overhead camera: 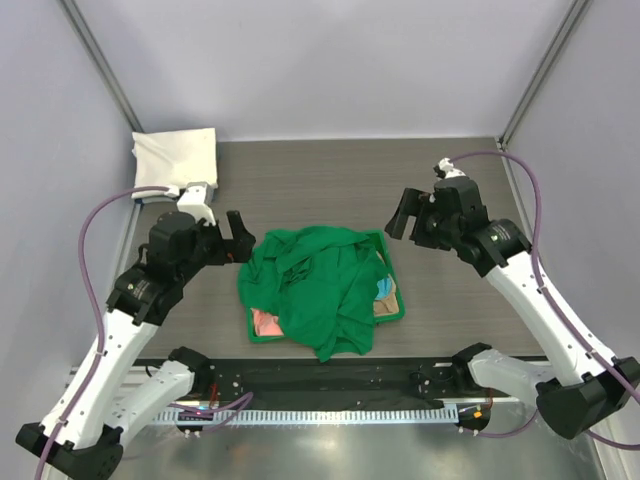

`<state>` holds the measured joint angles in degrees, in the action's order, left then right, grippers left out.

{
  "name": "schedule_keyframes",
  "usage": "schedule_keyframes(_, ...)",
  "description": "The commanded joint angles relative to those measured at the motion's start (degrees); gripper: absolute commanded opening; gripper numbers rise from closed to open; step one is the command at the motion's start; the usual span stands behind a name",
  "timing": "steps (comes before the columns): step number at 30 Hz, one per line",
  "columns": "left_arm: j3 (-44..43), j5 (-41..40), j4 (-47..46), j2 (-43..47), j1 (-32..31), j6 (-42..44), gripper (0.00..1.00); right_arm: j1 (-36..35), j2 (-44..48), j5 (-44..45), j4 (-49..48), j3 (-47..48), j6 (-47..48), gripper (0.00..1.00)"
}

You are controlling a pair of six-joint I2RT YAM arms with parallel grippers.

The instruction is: Fold and stack the t-shirts

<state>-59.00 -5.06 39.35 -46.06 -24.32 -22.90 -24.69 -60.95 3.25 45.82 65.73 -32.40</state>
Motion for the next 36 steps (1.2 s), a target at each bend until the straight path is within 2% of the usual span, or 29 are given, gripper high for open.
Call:
schedule_keyframes(1,3.9,-3.6,-2.4,0.8,-0.2,3.1,1.0,-1.2,-3.6,-5.8,-3.8,3.7,3.8,0.89)
schedule_keyframes(2,4.5,-6.4,-3.0,1.3,-0.1,2.8,1.0,-1.9,-4.7,-6.2,-4.9,4.8,3.8,0.89)
schedule_keyframes(8,7.5,-8.8,-2.6,4.3,0.1,5.2,1.0,-10.9,-17.8,-0.7,-6.9,10.7,5.0,0.85)
schedule_keyframes(12,7.3,-9.5,-1.4,3.6,0.2,4.6,1.0,-12.5,-26.0,1.6,-7.3,14.2,5.8,0.82)
schedule_keyframes(18,6.7,-9.9,-0.4,2.0,0.2,4.5,1.0,-12.5,-32.5,3.3,-8.3,16.6,6.2,0.79)
schedule_keyframes(21,6.7,-9.6,-0.3,2.2,0.3,4.5,1.0,-12.5,-33.4,3.3,-8.4,17.8,6.3,0.54)
schedule_keyframes(22,6.8,-9.6,-0.3,2.4,0.5,4.5,1.0,-12.5,-33.4,3.3,-8.4,18.0,6.4,0.37)
schedule_keyframes(24,6.9,-9.6,-0.3,2.2,0.7,4.4,1.0,-12.5,-33.3,3.5,-8.5,19.0,6.6,0.18)
schedule_keyframes(25,6.8,-9.6,-0.3,2.0,0.8,4.4,1.0,-12.4,-32.9,3.3,-8.6,19.4,7.0,0.01)
schedule_keyframes(28,6.8,-9.4,-0.3,1.9,1.5,4.4,1.0,-12.5,-32.0,3.6,-8.5,21.6,7.0,0.01)
schedule_keyframes(31,6.8,-9.5,-0.3,2.0,1.9,4.4,1.0,-12.3,-32.0,6.0,-6.5,30.3,8.6,0.01)
schedule_keyframes(32,6.8,-9.5,-0.2,2.0,2.1,4.3,1.0,-12.1,-32.9,7.4,-4.5,38.3,10.2,0.01)
schedule_keyframes(34,6.8,-10.0,-0.2,2.0,2.2,4.3,1.0,-11.3,-34.2,10.4,-3.2,48.2,12.4,0.01)
schedule_keyframes(35,6.8,-10.1,-0.2,2.1,2.3,4.3,1.0,-10.4,-35.2,12.3,-1.5,60.0,13.1,0.01)
schedule_keyframes(36,6.8,-10.1,-0.2,2.0,2.3,4.3,1.0,-10.1,-37.4,13.7,-0.9,66.2,15.5,0.01)
